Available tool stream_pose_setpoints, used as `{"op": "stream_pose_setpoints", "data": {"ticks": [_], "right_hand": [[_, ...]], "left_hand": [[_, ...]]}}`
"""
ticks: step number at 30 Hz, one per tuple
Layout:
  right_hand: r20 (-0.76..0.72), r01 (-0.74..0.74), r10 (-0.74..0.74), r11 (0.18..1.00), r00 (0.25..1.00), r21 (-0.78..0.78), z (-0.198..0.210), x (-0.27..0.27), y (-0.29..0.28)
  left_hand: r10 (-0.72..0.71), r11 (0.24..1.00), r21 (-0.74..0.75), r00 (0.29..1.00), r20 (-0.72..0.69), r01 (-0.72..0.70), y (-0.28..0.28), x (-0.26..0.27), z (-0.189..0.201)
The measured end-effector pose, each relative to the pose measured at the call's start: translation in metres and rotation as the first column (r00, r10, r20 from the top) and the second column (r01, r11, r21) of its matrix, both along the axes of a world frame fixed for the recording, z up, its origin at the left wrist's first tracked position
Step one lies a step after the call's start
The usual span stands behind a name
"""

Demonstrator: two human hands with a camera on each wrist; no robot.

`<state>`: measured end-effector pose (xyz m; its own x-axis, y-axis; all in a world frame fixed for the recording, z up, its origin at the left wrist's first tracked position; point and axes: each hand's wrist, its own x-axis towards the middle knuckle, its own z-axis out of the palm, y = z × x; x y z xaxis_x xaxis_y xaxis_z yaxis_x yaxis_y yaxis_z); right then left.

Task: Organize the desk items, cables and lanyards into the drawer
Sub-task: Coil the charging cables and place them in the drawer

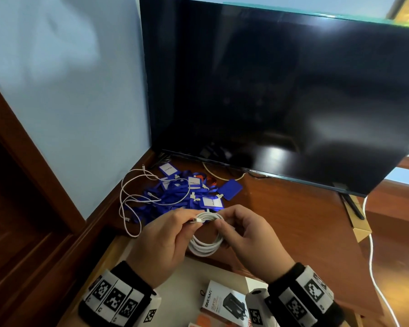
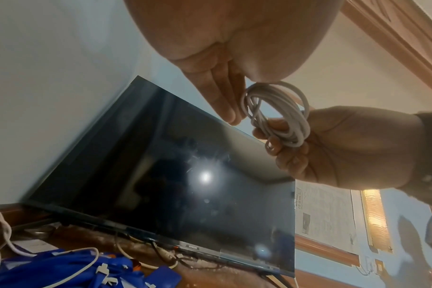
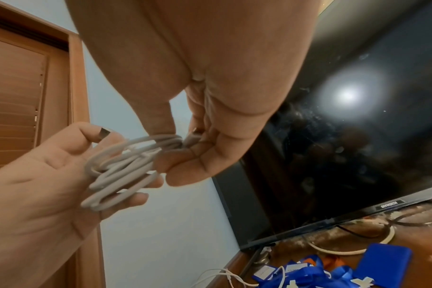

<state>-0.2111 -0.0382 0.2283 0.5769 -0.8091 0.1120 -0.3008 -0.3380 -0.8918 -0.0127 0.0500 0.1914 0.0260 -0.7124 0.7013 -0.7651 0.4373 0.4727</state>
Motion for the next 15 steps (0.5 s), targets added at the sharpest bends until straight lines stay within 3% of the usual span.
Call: {"op": "stream_pose_setpoints", "data": {"ticks": [3,8,15], "right_hand": [[-0.023,-0.011,0.011,1.000,1.000,-0.018,-0.002,0.000,0.001],[-0.071,-0.004,-0.006,0.989,0.997,-0.146,-0.003,0.004,0.007],[-0.134,-0.035,0.002,0.968,0.991,-0.250,-0.002,0.013,0.005]], "left_hand": [[0.023,1.000,0.002,0.999,-0.044,-0.023,0.004,-0.002,-0.004],[0.035,0.996,-0.088,0.996,0.086,-0.028,0.003,-0.001,-0.003],[0.023,0.995,-0.095,0.990,0.137,-0.010,0.006,0.008,-0.007]]}}
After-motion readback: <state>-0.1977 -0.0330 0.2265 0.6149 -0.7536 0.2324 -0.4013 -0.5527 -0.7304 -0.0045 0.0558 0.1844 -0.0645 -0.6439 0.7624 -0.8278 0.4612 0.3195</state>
